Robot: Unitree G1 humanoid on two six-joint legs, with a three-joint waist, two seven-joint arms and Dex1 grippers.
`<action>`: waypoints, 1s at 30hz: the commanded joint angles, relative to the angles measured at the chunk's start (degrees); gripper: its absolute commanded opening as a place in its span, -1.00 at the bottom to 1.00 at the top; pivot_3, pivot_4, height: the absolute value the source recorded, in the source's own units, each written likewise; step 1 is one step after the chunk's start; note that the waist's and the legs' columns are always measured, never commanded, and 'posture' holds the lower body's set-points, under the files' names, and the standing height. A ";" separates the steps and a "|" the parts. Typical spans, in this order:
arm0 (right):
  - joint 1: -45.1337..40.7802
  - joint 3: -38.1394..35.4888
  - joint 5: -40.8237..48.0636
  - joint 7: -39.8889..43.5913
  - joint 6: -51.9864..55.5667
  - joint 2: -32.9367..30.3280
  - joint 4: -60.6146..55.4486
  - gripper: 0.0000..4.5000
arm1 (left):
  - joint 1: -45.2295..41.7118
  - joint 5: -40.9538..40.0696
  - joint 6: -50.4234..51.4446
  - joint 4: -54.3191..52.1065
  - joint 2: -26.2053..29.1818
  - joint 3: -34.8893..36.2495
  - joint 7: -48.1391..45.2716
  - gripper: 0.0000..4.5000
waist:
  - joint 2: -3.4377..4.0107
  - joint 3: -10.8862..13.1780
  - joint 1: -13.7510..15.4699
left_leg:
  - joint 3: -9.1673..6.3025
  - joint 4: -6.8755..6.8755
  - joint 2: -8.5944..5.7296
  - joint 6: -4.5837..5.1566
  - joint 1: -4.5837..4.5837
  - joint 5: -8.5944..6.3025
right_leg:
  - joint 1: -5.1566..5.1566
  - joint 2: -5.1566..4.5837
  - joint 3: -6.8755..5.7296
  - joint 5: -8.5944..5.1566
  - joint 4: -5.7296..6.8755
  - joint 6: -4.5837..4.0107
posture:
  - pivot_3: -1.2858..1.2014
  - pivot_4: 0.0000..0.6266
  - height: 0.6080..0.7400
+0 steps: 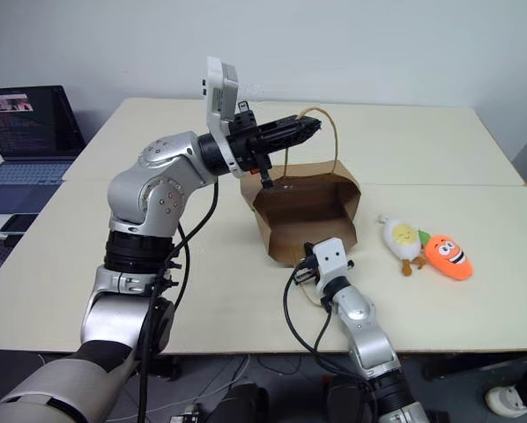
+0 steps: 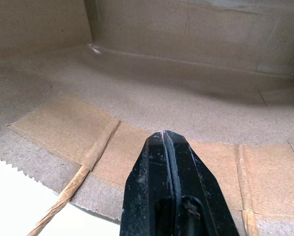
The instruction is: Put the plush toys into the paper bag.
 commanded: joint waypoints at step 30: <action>-4.33 -6.12 13.26 16.95 24.65 -17.33 -29.91 -0.99 | 9.53 -2.57 3.68 -13.80 -2.51 -2.74 5.46 -1.00 | -0.01 0.02 0.12 | -0.03 0.00 -0.02 0.00 -0.12 0.00 | -0.05 -0.02 -0.02 0.00 -0.09 0.01 | 0.03 -0.52 1.00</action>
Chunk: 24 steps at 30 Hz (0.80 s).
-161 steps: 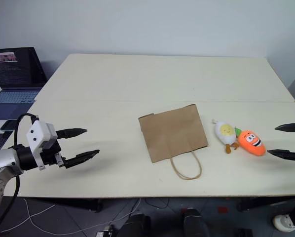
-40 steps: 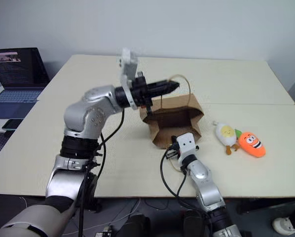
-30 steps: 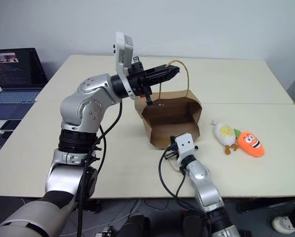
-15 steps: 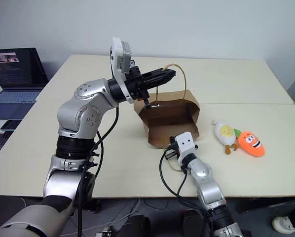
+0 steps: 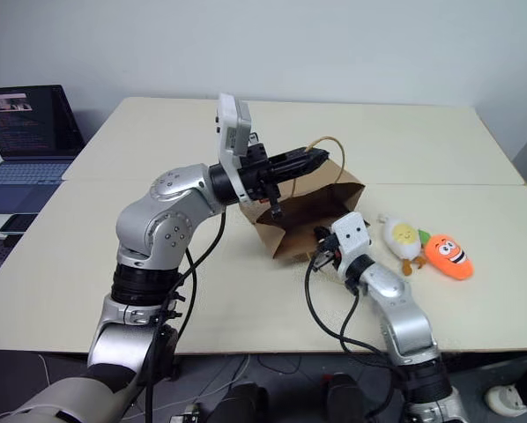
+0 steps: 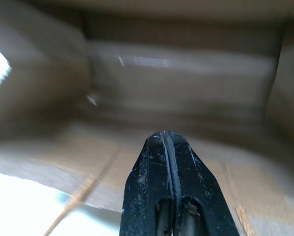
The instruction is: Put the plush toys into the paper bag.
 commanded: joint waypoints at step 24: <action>13.13 -20.43 5.62 10.73 0.53 -30.88 -4.50 0.17 | 4.79 -3.93 2.29 -5.88 -2.88 -3.58 0.39 -1.00 | -0.03 0.02 1.05 | 0.11 0.02 -0.02 0.02 -0.48 -0.01 | 0.00 -0.03 -0.16 0.04 -0.61 0.06 | 0.03 -0.52 1.00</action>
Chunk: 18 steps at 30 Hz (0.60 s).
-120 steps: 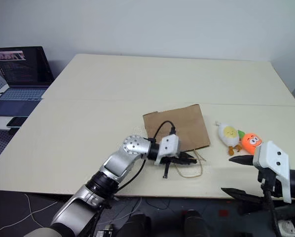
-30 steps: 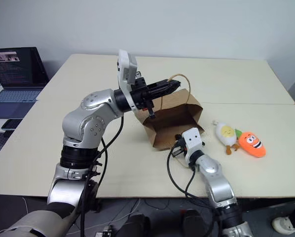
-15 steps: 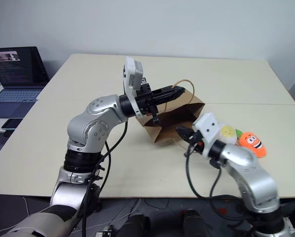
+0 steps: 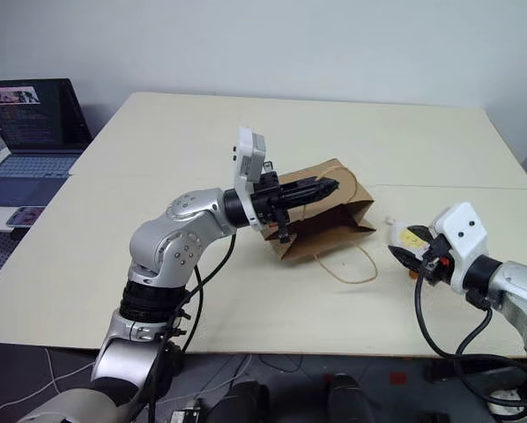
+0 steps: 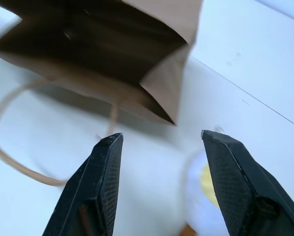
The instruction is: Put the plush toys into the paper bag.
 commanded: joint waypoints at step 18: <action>-9.19 13.68 -21.95 -7.10 -21.95 4.75 28.90 -0.21 | 0.73 -1.53 -0.88 -2.52 -0.66 0.66 2.56 -1.00 | 0.00 0.00 -0.02 | 0.04 0.04 0.00 -0.01 0.09 0.01 | 0.04 0.00 0.10 0.03 0.04 0.02 | 0.03 -0.52 1.00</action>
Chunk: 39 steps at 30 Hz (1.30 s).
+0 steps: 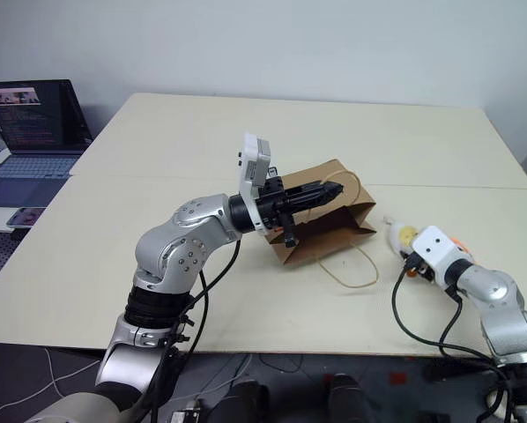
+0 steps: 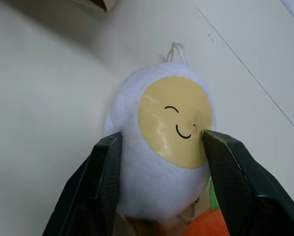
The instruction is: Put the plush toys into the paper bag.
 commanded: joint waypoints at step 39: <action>-12.96 8.21 24.63 -0.18 36.76 1.01 -32.26 -1.00 | -1.87 -0.81 -1.85 -0.15 0.68 -0.11 -1.82 -1.00 | 0.05 0.01 0.12 | -0.24 0.01 0.00 0.00 -0.13 0.00 | -0.07 -0.02 -0.09 0.03 -0.04 0.05 | 0.03 -0.52 1.00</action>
